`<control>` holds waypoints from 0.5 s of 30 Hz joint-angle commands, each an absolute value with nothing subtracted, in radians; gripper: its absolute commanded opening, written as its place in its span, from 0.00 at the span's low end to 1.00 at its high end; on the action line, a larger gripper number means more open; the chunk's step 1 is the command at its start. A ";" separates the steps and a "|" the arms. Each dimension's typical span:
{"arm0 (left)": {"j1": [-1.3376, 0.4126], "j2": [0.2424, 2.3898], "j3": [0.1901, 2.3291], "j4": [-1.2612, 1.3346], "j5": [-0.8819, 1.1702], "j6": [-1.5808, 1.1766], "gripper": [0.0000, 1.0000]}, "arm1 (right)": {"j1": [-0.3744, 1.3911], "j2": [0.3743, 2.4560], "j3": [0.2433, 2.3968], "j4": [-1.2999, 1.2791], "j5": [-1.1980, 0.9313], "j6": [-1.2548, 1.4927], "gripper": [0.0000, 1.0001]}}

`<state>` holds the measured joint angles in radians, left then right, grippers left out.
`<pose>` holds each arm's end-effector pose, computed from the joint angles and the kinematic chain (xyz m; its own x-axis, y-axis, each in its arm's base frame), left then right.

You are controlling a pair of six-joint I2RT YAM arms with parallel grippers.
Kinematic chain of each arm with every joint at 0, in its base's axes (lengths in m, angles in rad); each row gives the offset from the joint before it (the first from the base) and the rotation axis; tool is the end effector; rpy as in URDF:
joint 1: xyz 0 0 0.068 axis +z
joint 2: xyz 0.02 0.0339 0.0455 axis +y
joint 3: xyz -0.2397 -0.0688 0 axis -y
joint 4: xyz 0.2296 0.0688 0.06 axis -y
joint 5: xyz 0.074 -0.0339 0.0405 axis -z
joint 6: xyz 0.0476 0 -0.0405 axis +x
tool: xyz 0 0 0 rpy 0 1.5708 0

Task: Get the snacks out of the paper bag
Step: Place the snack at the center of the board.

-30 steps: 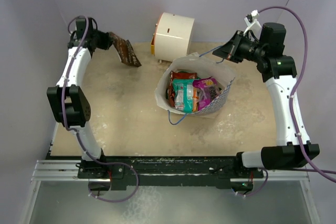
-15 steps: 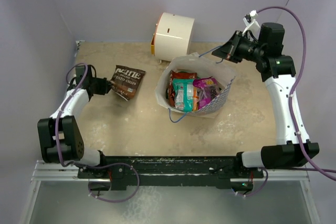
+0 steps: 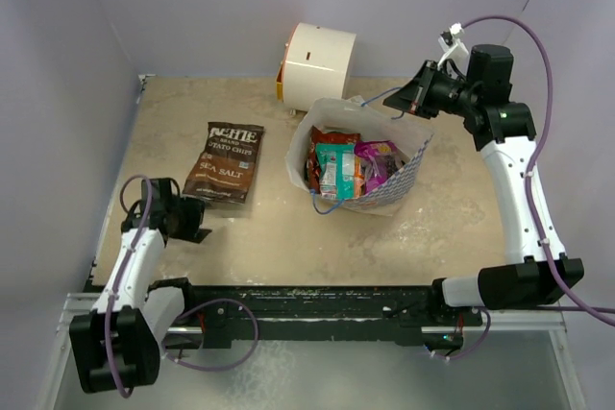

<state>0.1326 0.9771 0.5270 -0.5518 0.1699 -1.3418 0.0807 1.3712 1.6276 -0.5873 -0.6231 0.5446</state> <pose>0.1833 0.0163 0.1644 -0.1506 -0.9885 0.0165 -0.8224 0.1160 -0.5570 0.2827 0.0507 0.4281 -0.5959 0.3739 -0.7107 -0.3587 0.6678 0.6521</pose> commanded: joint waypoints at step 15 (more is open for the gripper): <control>0.137 1.020 1.218 -0.785 0.382 -0.863 0.99 | 0.276 1.292 1.681 -0.582 -0.570 0.418 0.00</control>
